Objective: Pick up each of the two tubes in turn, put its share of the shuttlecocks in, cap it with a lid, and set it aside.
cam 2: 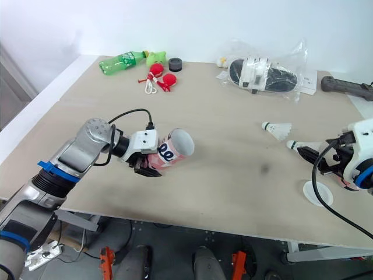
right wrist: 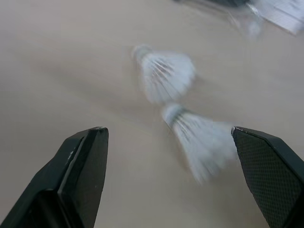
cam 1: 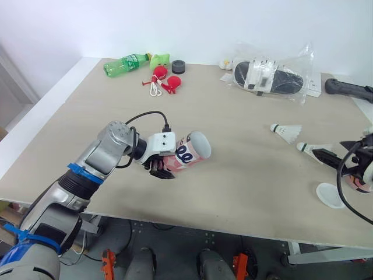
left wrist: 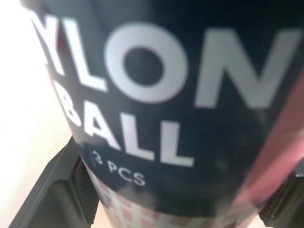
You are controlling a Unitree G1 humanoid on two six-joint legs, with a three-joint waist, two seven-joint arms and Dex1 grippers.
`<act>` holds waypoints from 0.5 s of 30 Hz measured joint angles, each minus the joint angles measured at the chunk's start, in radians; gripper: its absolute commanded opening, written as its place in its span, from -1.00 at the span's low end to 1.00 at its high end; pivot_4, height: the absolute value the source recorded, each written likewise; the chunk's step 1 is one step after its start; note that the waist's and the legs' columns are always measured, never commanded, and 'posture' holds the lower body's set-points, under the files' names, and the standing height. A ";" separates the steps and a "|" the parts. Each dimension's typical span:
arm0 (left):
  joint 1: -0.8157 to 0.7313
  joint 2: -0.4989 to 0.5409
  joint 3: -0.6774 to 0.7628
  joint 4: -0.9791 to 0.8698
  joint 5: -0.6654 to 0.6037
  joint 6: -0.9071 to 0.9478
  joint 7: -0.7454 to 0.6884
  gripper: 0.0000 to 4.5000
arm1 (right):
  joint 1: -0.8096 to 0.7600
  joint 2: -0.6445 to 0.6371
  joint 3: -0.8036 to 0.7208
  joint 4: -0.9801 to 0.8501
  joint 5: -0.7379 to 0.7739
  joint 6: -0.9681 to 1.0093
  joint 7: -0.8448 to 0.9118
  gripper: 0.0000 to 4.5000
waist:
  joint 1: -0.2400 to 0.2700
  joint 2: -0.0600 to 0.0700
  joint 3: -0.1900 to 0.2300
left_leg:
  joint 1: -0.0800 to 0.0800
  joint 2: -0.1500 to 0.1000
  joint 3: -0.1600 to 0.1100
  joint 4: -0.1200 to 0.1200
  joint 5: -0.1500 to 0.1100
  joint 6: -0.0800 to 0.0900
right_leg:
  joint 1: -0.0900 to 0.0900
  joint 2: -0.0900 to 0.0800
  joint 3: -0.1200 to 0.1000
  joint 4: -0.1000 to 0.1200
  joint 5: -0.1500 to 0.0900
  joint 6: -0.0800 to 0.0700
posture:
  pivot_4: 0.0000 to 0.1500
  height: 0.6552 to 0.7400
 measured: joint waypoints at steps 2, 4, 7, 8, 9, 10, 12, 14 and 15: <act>0.000 0.001 0.000 0.008 0.000 -0.005 -0.002 0.62 | -0.021 0.023 0.020 0.033 -0.016 -0.006 -0.031 0.98 | -0.005 0.000 0.000 | 0.001 0.000 0.000 0.000 0.000 0.001 | 0.001 0.000 0.000 0.000 0.001 0.000 | 1.00 1.00; -0.001 -0.003 0.000 0.011 0.001 -0.008 -0.002 0.62 | -0.045 0.037 0.049 0.047 -0.026 -0.012 -0.050 0.98 | -0.007 0.001 0.000 | 0.003 0.000 0.000 0.000 0.001 0.001 | 0.002 0.000 0.001 0.000 0.001 0.000 | 1.00 1.00; -0.001 -0.009 -0.003 0.012 0.000 -0.012 -0.003 0.62 | -0.085 0.048 0.090 0.082 -0.044 -0.022 -0.078 0.98 | -0.007 0.001 0.000 | 0.003 -0.001 0.000 0.000 0.001 0.001 | 0.004 0.000 0.001 0.000 0.001 0.001 | 1.00 1.00; -0.002 -0.009 -0.003 0.013 0.000 -0.012 -0.005 0.62 | -0.107 0.051 0.107 0.103 -0.053 -0.031 -0.086 0.98 | -0.008 0.001 0.000 | 0.004 -0.001 0.000 0.000 0.001 0.001 | 0.004 0.000 0.001 0.000 0.001 0.001 | 1.00 1.00; -0.002 -0.009 -0.003 0.013 0.000 -0.012 -0.005 0.62 | -0.111 0.054 0.110 0.108 -0.055 -0.035 -0.088 0.98 | -0.008 0.001 0.000 | 0.004 -0.001 0.000 0.000 0.001 0.001 | 0.004 0.000 0.001 0.000 0.001 0.001 | 1.00 1.00; -0.002 -0.007 -0.003 0.013 0.000 -0.012 -0.005 0.62 | -0.132 0.065 0.125 0.128 -0.062 -0.040 -0.093 0.98 | -0.009 0.001 0.000 | 0.004 0.000 0.000 0.000 0.001 0.001 | 0.004 0.000 0.001 0.000 0.001 0.001 | 1.00 1.00; -0.002 -0.008 -0.003 0.013 0.001 -0.012 -0.005 0.62 | -0.164 0.087 0.162 0.167 -0.076 -0.048 -0.106 0.98 | -0.009 0.001 0.000 | 0.004 -0.001 0.000 -0.001 0.001 0.001 | 0.004 0.000 0.001 0.000 0.001 0.001 | 1.00 1.00; -0.002 -0.009 -0.003 0.013 0.000 -0.012 -0.005 0.62 | -0.189 0.110 0.191 0.201 -0.083 -0.053 -0.109 0.98 | -0.008 0.001 0.000 | 0.004 -0.001 0.000 -0.001 0.001 0.001 | 0.004 0.000 0.001 0.000 0.001 0.001 | 1.00 1.00; -0.002 -0.009 -0.003 0.013 0.000 -0.012 -0.005 0.62 | -0.197 0.119 0.202 0.214 -0.084 -0.058 -0.109 0.98 | -0.008 0.001 0.000 | 0.004 -0.001 0.000 -0.001 0.001 0.001 | 0.004 0.000 0.001 0.000 0.001 0.001 | 1.00 1.00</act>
